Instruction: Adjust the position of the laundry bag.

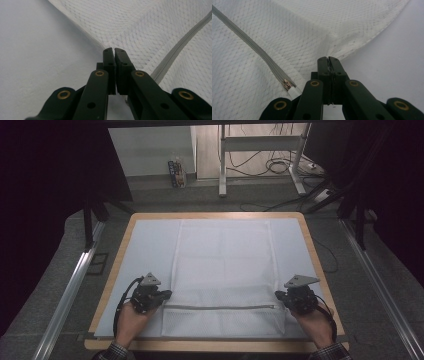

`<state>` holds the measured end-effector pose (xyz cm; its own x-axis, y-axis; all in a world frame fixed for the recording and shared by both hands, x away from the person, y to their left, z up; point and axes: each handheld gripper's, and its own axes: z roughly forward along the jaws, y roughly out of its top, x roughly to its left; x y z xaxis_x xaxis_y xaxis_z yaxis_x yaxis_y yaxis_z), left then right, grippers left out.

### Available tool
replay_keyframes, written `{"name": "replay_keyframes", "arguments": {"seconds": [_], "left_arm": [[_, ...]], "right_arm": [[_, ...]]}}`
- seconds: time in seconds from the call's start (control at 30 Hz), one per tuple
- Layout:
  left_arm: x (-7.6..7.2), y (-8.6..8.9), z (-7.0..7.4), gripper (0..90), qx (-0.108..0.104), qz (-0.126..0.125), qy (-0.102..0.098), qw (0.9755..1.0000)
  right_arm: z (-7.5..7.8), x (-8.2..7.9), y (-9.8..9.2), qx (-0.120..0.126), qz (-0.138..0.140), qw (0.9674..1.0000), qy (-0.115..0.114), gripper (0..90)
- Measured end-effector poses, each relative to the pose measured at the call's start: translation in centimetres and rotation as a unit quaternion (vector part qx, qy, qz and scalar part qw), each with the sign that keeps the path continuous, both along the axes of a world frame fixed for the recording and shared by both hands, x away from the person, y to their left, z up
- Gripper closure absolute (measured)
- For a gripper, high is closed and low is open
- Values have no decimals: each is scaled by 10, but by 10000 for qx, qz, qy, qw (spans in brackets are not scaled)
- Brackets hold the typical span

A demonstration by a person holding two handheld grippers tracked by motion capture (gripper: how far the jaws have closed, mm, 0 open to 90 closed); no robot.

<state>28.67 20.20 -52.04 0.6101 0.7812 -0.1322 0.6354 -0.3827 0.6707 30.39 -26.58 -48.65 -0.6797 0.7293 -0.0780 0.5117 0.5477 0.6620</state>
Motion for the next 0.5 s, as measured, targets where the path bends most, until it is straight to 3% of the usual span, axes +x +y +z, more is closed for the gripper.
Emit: {"name": "replay_keyframes", "arguments": {"seconds": [0.3,0.5], "left_arm": [[-4,2,-3,876,3,22,81,10000],[-4,1,-3,801,73,76,-42,9999]], "right_arm": [[-3,-3,0,-26,33,10000,81,878],[-5,-3,0,-73,42,10000,43,848]]}}
